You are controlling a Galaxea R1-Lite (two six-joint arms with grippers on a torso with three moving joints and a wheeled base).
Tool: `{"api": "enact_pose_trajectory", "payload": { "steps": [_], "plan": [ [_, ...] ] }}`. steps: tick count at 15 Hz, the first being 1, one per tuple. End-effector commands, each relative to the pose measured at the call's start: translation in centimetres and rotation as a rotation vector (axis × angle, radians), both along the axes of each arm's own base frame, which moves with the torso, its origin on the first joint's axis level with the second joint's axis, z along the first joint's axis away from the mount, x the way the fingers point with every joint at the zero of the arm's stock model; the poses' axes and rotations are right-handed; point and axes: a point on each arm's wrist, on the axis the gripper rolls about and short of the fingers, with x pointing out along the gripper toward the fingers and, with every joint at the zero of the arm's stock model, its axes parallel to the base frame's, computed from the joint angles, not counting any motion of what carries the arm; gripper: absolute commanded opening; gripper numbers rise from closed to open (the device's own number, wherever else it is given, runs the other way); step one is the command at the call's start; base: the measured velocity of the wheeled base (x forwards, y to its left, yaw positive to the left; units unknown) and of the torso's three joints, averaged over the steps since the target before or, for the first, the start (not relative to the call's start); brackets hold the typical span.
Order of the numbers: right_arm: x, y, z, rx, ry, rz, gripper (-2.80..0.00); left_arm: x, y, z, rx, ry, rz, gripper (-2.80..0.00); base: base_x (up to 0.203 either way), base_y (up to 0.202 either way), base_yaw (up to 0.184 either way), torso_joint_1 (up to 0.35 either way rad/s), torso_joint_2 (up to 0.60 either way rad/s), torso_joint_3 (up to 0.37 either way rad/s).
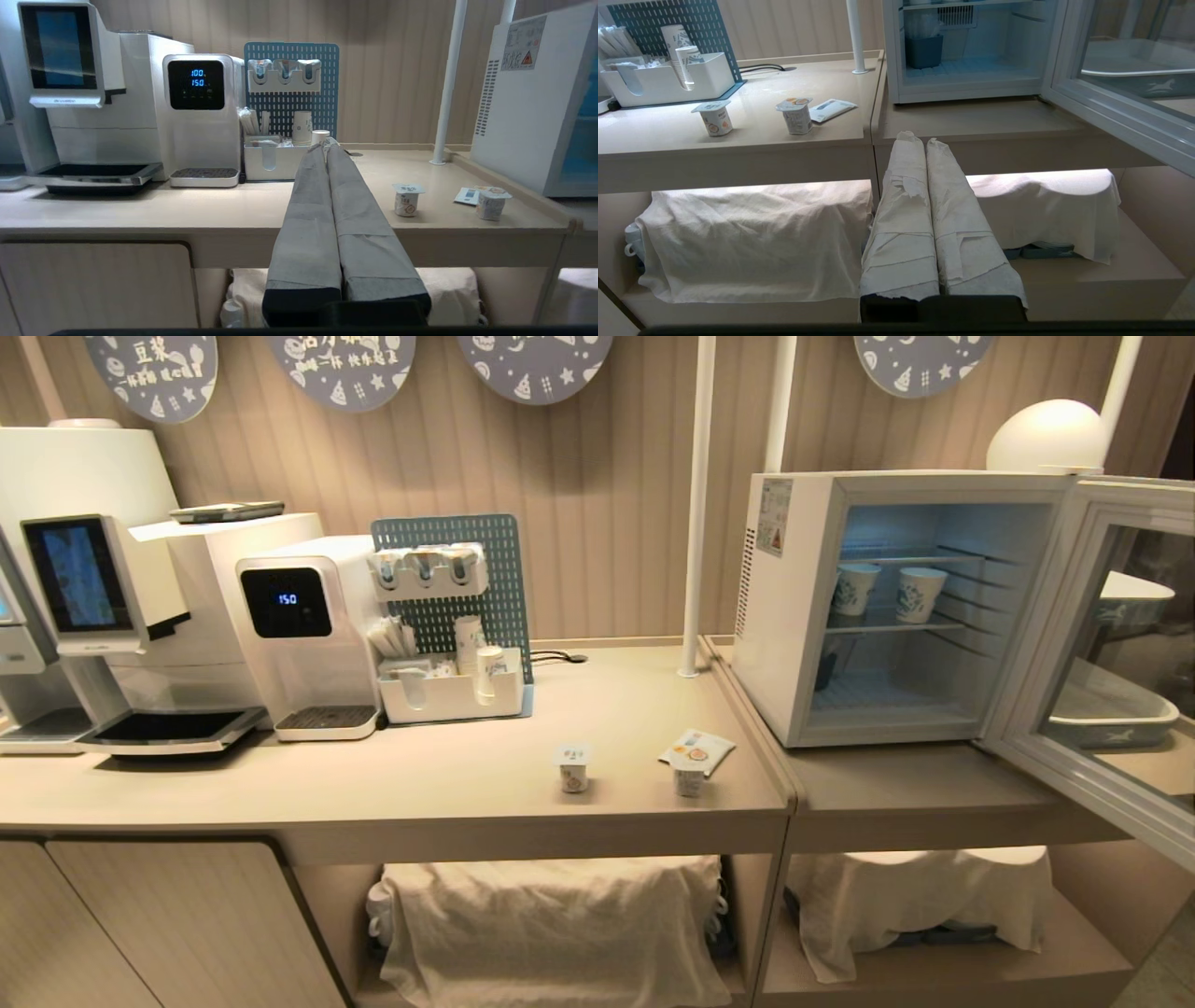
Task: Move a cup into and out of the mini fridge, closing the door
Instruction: Close the freezer door
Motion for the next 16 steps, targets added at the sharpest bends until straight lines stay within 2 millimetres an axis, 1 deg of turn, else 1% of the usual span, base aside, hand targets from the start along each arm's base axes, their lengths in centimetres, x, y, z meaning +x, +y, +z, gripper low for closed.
{"api": "enact_pose_trajectory", "payload": {
  "steps": [1, 3, 10, 12, 16],
  "plan": [
    [0.16, 0.0, -0.5, 0.001, 0.02, 0.0, -2.8, 0.38, 0.02, -1.06, -0.044, 0.035, -0.006, -2.8, 0.0, 0.0, 0.0, 0.0, 0.0, 0.0],
    [0.16, 0.0, -0.5, 0.001, 0.02, 0.001, -2.8, 0.36, 0.02, -0.99, -0.072, 0.027, -0.011, -2.8, 0.0, 0.0, 0.0, 0.0, 0.0, 0.0],
    [0.16, 0.0, -0.5, 0.0, 0.02, 0.0, -2.8, 0.35, 0.02, -0.99, -0.069, 0.026, -0.012, -2.8, 0.0, -0.008, 0.0, 0.0, 0.0, 0.0],
    [0.16, 0.0, -0.5, 0.0, 0.02, 0.0, -2.8, 0.36, 0.02, -0.99, -0.069, 0.027, -0.012, -2.8, -0.001, -0.139, 0.0, 0.0, 0.0, 0.004],
    [0.16, 0.0, -0.5, 0.0, 0.02, 0.0, -2.8, 0.35, 0.02, -0.99, -0.071, 0.026, -0.013, -2.8, 0.0, -0.2, -0.003, 0.001, 0.0, 0.002]
  ]
}}
